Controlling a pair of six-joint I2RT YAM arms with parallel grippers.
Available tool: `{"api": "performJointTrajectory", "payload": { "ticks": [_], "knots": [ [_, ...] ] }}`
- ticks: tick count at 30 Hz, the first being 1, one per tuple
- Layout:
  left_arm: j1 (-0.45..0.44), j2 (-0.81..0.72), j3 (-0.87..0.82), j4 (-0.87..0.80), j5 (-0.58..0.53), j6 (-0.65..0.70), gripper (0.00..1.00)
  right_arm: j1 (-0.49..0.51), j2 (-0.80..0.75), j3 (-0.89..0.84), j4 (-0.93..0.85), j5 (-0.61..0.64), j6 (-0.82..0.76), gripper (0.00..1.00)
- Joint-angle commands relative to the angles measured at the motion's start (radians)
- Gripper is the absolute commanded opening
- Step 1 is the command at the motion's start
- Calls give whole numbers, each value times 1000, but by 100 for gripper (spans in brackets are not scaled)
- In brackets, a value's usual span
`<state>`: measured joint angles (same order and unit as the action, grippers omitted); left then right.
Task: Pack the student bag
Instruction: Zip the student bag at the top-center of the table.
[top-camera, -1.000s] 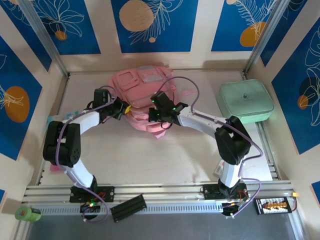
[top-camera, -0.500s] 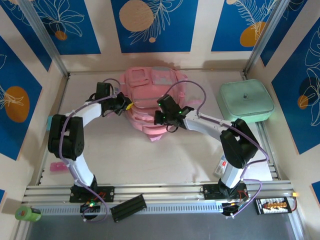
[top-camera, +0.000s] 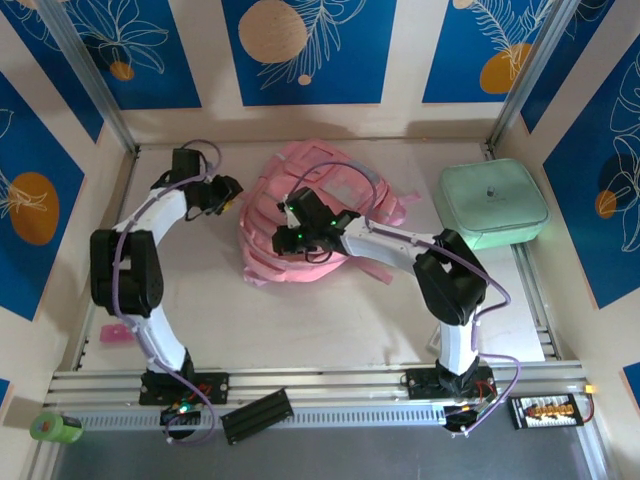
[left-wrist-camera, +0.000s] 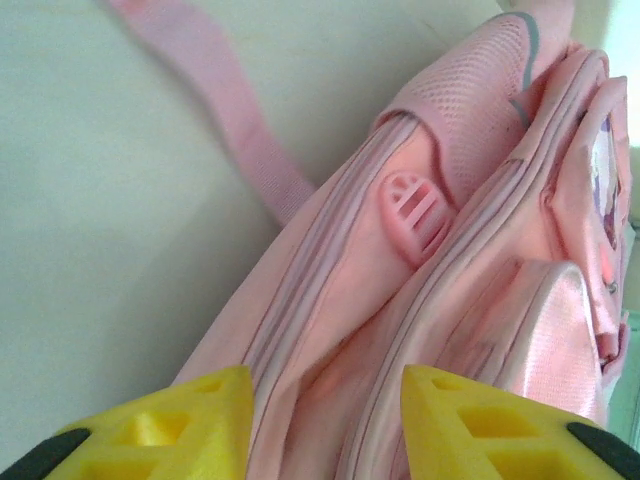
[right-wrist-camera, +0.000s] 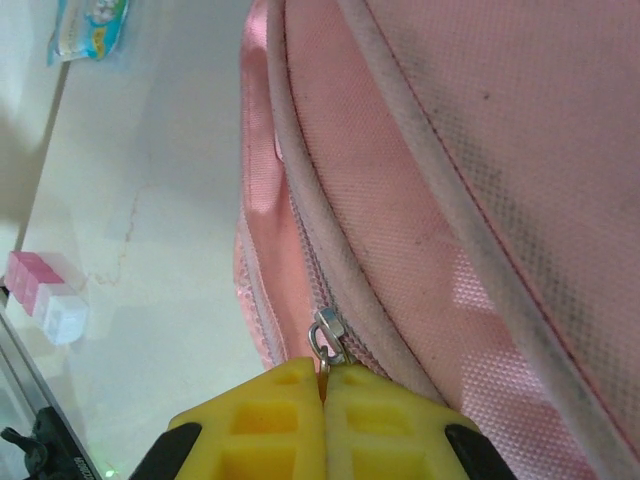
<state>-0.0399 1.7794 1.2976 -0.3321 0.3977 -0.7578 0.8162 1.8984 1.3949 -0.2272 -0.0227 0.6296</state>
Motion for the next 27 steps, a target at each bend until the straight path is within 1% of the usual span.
{"api": "performJointTrajectory", "payload": {
  "ticks": [1,4,7,10,14,17,19,21,23,27],
  "knots": [
    [5,-106,-78,-18,19,-26,44,-8,27,80,29,-66,-8,0],
    [-3,-150,-160,40,114,-102,45,-8,49,114,23,-79,-15,0],
    [-20,-170,-212,92,175,-158,46,-8,60,130,21,-88,-17,0],
    [-43,-168,-215,105,196,-164,46,-8,60,130,20,-91,-16,0],
    [-64,-140,-196,102,179,-158,46,-8,58,127,17,-90,-14,0],
    [-79,-96,-171,94,203,-164,42,-6,58,125,14,-91,-12,0],
    [-85,-77,-163,88,192,-164,39,-6,55,121,14,-88,-10,0],
    [-86,-68,-160,85,171,-150,36,-4,53,117,13,-84,-12,0],
    [-86,-55,-139,59,137,-124,30,-5,50,115,7,-74,-15,0],
    [-82,-36,-105,51,108,-109,8,1,33,102,-39,-12,-31,0]
  ]
}}
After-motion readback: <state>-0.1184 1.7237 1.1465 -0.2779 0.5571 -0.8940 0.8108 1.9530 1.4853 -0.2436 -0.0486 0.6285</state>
